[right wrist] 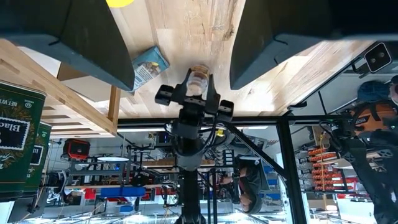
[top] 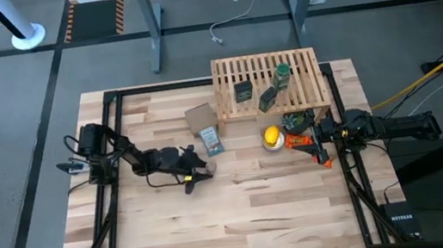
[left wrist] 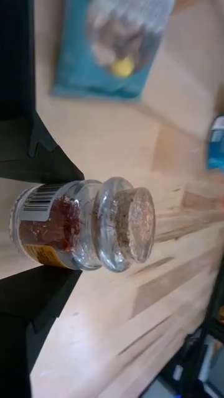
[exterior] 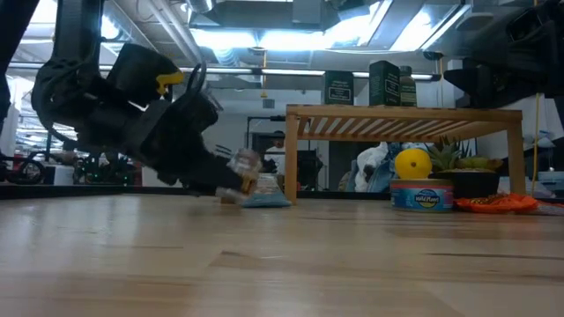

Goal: Shelf spices
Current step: Remove the brown seasoning bottle from the shelf, then remove the green seasoning bottle from the shelf

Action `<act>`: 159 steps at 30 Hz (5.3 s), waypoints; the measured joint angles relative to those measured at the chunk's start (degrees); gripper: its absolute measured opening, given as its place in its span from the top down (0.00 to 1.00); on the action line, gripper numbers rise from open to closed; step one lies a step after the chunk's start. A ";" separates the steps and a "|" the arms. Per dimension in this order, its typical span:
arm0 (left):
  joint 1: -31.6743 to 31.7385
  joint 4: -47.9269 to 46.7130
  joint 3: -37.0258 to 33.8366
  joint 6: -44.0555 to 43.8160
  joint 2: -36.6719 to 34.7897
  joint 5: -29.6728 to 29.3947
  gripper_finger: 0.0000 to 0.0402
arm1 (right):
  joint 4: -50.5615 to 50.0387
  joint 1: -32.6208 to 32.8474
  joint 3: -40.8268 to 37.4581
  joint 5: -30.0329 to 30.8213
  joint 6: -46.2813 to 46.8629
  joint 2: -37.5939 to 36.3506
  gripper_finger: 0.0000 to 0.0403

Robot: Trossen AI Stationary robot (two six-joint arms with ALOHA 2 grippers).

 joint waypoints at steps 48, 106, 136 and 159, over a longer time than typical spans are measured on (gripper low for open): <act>-3.78 7.31 5.48 10.93 -0.22 -12.21 0.35 | -0.12 -0.01 0.00 1.95 -0.02 0.00 0.33; -2.94 -1.07 18.58 12.06 -0.24 -12.20 0.35 | -25.21 -0.12 37.68 49.93 -29.73 21.47 0.33; -3.01 -1.39 18.58 11.78 -0.24 -12.19 0.35 | -28.76 -44.09 37.88 2.03 -28.39 25.58 0.33; -4.73 -6.20 18.53 11.26 -0.24 -12.18 0.35 | -17.13 -75.41 37.83 -55.52 -26.60 49.05 0.33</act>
